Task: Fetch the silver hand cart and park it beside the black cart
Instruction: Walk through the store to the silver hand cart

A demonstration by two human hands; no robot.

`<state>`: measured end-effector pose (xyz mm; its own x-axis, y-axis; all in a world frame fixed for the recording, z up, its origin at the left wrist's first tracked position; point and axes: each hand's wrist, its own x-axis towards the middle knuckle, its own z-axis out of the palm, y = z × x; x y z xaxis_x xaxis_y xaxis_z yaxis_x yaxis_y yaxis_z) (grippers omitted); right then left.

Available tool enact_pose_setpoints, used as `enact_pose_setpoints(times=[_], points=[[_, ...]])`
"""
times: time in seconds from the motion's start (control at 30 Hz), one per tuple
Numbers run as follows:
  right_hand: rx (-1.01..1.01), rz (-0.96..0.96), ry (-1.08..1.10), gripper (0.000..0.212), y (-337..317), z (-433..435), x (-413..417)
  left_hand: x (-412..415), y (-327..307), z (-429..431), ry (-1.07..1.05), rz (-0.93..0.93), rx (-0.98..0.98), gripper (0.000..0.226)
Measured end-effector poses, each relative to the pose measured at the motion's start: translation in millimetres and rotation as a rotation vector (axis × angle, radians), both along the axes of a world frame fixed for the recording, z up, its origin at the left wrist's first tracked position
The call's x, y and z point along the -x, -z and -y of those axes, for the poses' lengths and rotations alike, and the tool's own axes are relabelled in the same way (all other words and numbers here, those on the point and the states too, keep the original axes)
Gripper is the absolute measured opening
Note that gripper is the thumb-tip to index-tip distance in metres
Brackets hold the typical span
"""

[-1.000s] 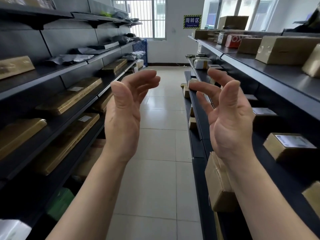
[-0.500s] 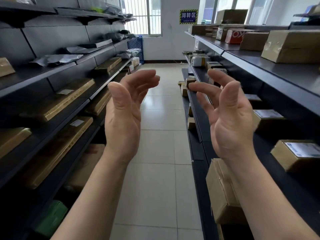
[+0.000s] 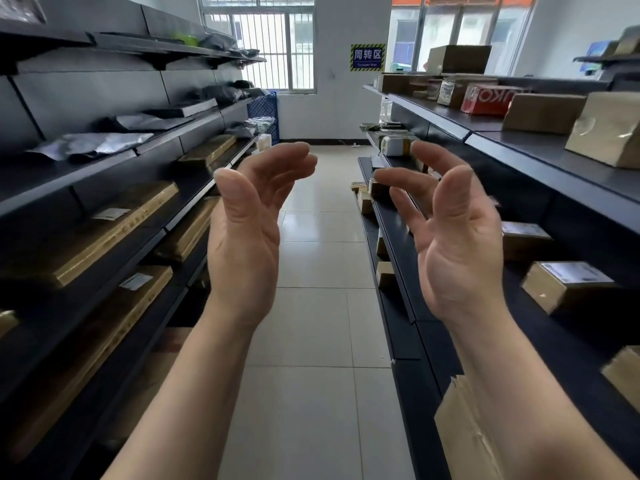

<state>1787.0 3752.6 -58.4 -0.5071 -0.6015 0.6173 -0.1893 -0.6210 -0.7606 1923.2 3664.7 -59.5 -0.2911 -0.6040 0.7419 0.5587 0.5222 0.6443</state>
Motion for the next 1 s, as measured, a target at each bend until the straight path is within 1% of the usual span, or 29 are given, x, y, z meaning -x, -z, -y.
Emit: enact_pose_setpoints(times=[0.2, 0.57, 0.77, 1.0], points=[[0.003, 0.022, 0.007, 0.059, 4, 51, 3, 6, 2, 51, 0.008, 0.01, -0.008, 0.079], [-0.038, 0.019, 0.013, 0.06, 10, 115, 16, 20, 14, 116, 0.008, 0.032, -0.03, 0.078], [-0.047, 0.038, -0.047, 0.062, 19, 150, 34, 33, 18, 145, -0.021, 0.025, -0.055, 0.081], [-0.051, 0.031, -0.058, 0.064, 22, 188, 73, 68, 16, 180, -0.051, 0.033, -0.048, 0.082]])
